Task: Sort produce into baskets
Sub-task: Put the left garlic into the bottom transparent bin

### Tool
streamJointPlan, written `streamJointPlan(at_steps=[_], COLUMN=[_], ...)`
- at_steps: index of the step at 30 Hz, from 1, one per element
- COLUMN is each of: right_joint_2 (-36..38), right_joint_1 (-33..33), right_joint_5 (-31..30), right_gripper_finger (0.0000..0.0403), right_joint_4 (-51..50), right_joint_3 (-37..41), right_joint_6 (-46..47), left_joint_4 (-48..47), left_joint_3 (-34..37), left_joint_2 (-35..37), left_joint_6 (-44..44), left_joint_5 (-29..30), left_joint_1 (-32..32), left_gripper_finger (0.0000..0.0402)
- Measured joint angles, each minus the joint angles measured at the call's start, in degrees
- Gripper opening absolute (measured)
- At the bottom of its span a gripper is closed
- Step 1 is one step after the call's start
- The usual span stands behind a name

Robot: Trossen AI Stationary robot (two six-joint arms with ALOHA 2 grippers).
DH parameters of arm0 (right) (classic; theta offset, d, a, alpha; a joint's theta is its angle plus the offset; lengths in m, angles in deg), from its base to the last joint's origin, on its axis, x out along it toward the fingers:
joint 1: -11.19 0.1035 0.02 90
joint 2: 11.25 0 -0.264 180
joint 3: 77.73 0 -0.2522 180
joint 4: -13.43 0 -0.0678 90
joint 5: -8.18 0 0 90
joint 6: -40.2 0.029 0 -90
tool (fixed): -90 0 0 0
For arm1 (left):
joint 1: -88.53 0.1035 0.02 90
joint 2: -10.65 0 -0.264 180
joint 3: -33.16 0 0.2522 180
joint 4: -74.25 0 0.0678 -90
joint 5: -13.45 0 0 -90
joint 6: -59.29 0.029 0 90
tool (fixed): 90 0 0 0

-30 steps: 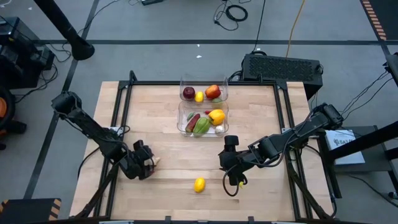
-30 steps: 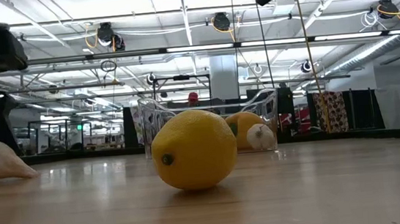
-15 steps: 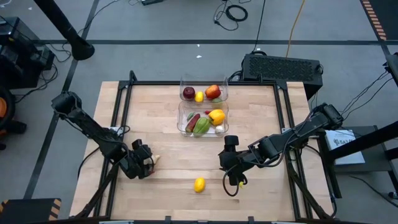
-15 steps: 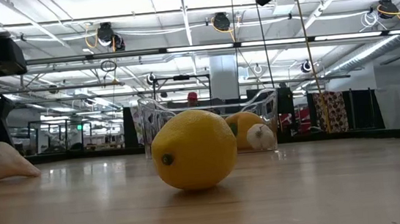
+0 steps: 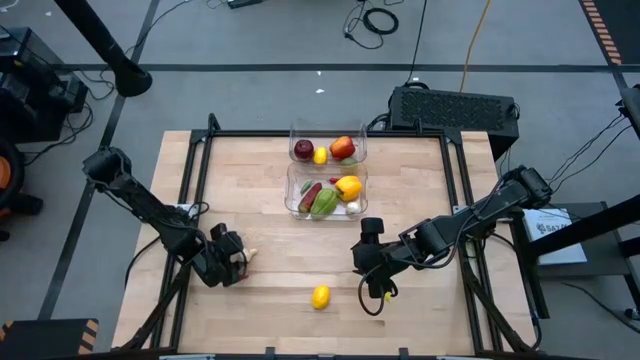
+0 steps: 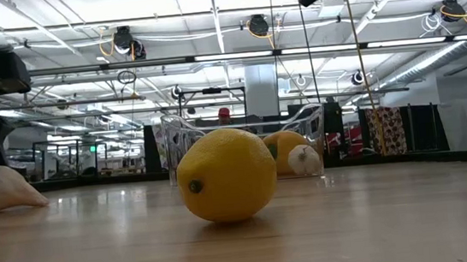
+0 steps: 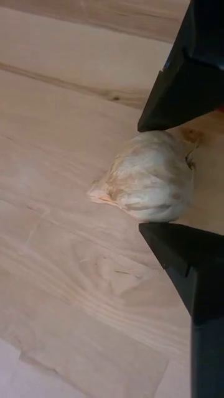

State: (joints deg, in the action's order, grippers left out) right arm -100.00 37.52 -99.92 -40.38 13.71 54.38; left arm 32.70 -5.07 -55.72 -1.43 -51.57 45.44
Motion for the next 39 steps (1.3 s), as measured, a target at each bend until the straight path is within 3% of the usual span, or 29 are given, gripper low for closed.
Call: streamJointPlan(at_steps=[5,15,20,25,28,33,39], right_joint_2=[0.00,0.00,0.00,0.00,0.01,0.02,0.02], right_joint_1=[0.01,0.00,-0.22,-0.40,-0.38,-0.35,-0.36], right_joint_5=[0.00,0.00,-0.02,-0.02,-0.02,-0.02,0.06], right_gripper_finger=[0.0254,0.0254,0.0254,0.0254,0.0254,0.0254,0.0254], right_joint_4=[0.01,0.01,0.03,0.08,0.15,0.54,0.89], right_joint_3=[0.00,0.00,0.00,0.00,0.00,0.00,0.00], right_joint_6=[0.02,-0.02,-0.24,-0.13,-0.13,-0.13,0.05], left_joint_4=[0.07,0.29,0.39,1.19,6.23,19.67,25.51], left_joint_3=[0.00,-2.94,-9.73,-18.40,-21.79,-22.95,-22.93], left_joint_2=[0.00,0.36,2.00,2.34,2.34,2.28,-1.20], left_joint_6=[1.01,6.94,19.49,39.10,51.90,68.09,69.57], left_joint_5=[-0.06,5.14,10.36,16.92,18.26,12.87,-0.44], left_joint_1=[0.00,1.40,5.40,11.20,16.34,27.05,40.50], left_gripper_finger=[0.0218,0.0211,0.0211,0.0210,0.0210,0.0210,0.0210])
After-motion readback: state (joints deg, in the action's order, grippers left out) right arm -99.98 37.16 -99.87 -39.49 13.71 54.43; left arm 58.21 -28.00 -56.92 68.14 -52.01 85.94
